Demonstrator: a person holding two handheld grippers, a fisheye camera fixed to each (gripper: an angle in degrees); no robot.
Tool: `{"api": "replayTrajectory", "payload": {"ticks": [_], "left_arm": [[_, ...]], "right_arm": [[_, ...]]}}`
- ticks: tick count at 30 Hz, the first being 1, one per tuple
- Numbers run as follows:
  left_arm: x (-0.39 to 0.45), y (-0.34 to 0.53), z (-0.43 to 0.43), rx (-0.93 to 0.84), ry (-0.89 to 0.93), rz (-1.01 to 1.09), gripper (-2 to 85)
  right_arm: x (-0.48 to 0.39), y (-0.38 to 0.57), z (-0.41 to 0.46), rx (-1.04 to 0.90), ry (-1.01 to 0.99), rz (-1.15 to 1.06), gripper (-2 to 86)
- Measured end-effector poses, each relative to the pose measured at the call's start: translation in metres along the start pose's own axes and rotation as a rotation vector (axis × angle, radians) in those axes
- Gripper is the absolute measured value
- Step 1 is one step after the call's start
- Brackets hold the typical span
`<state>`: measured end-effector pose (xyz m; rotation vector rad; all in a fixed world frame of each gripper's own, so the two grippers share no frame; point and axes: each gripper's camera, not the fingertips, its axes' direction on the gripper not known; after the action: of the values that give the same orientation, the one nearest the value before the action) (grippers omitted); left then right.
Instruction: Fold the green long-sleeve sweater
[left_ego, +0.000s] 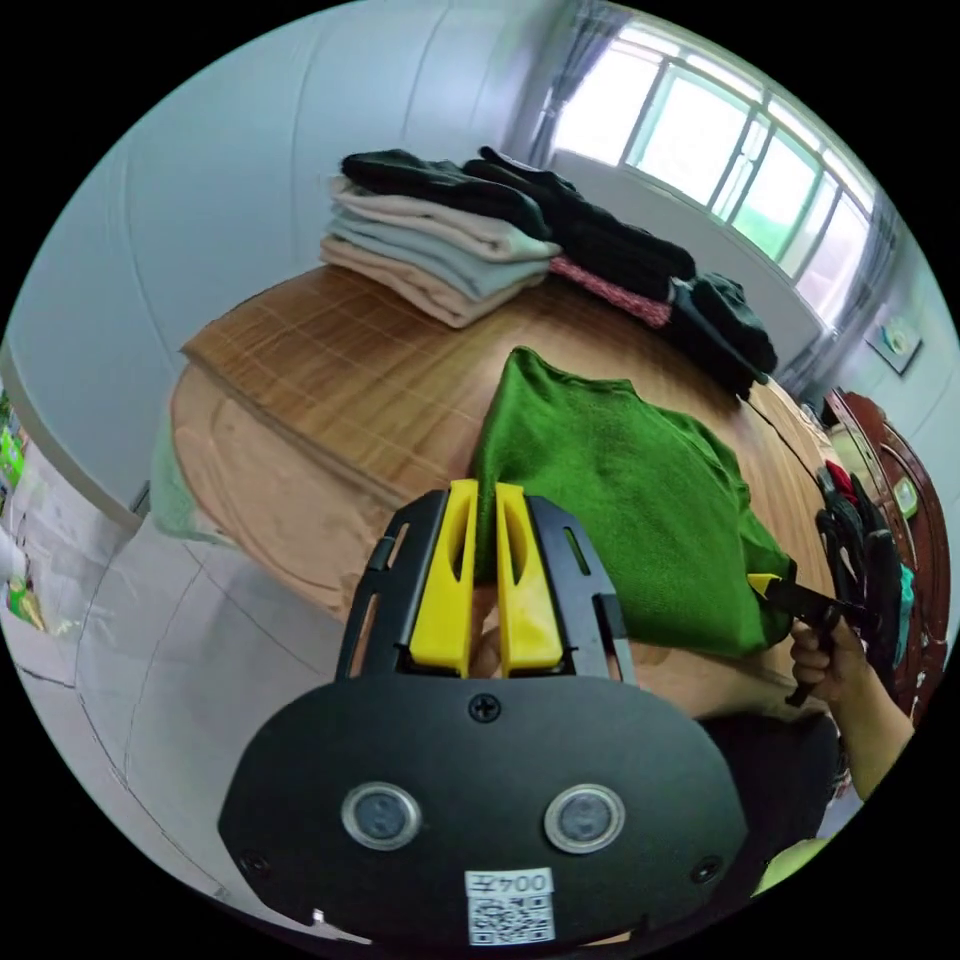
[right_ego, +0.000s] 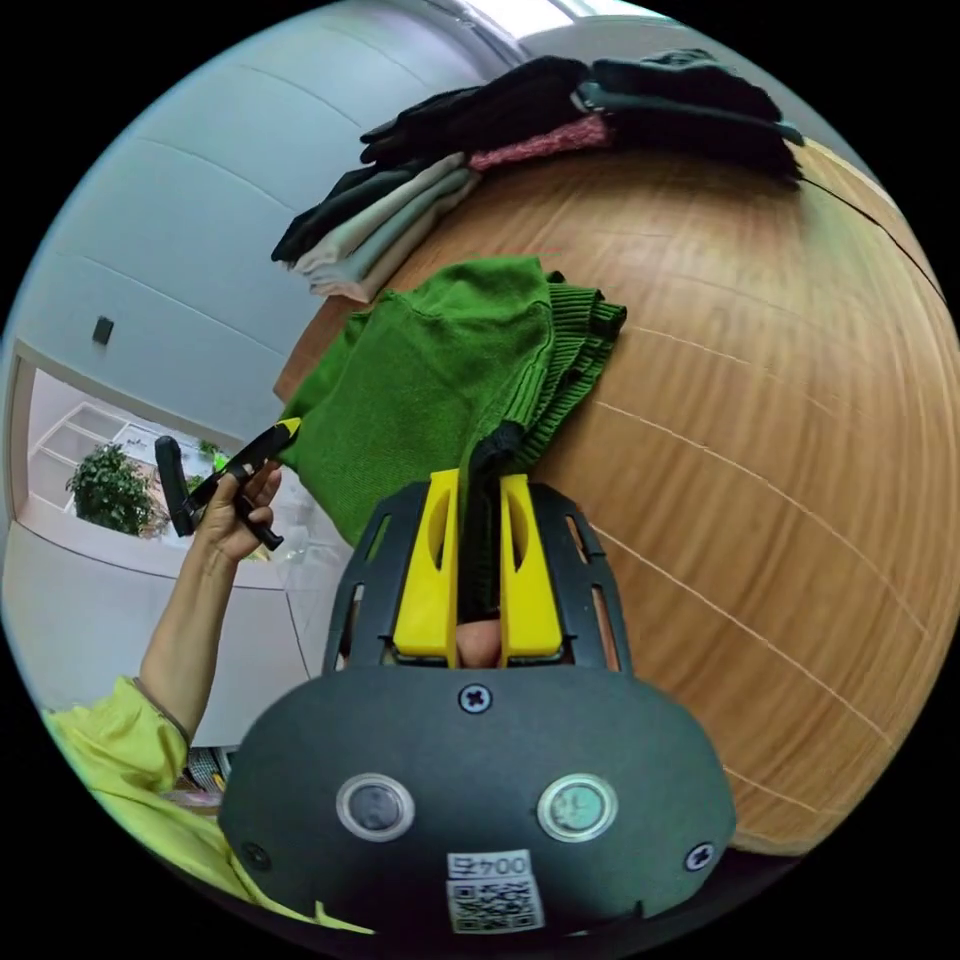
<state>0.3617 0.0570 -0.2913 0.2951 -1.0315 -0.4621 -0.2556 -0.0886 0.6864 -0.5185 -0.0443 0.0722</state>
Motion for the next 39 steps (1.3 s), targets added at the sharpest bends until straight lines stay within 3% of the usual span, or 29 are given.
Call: {"api": "replayTrajectory", "payload": {"ticks": [9,14,20,22,27,30,35,39], "left_arm": [[-0.057,-0.073,-0.005,0.072,-0.262,-0.063,1.9],[-0.081,-0.133,-0.003,0.127,-0.374,-0.122,1.8],[-0.109,-0.164,-0.013,0.189,-0.298,-0.305,1.9],[-0.105,-0.157,-0.021,0.228,-0.352,-0.348,1.9],[-0.074,-0.129,-0.046,0.429,-0.49,-0.27,1.6],[-0.039,-0.115,-0.012,0.34,-0.367,-0.094,1.2],[0.007,-0.093,0.087,0.153,-0.403,0.084,0.8],[0.005,-0.091,0.122,0.113,-0.452,0.164,0.6]], "right_arm": [[-0.118,-0.102,0.108,-0.091,-0.036,-0.11,7.3],[-0.16,-0.144,0.151,-0.099,-0.106,-0.059,7.3],[-0.188,-0.179,0.182,-0.096,-0.149,0.079,7.4],[-0.182,-0.177,0.179,-0.075,-0.174,0.118,7.5],[-0.14,-0.159,0.152,-0.052,-0.325,0.116,8.4],[-0.107,-0.133,0.115,-0.018,-0.385,0.106,8.0],[-0.046,-0.066,0.015,-0.01,-0.372,-0.019,5.0],[0.037,0.007,-0.104,0.042,-0.304,-0.03,1.3]]}}
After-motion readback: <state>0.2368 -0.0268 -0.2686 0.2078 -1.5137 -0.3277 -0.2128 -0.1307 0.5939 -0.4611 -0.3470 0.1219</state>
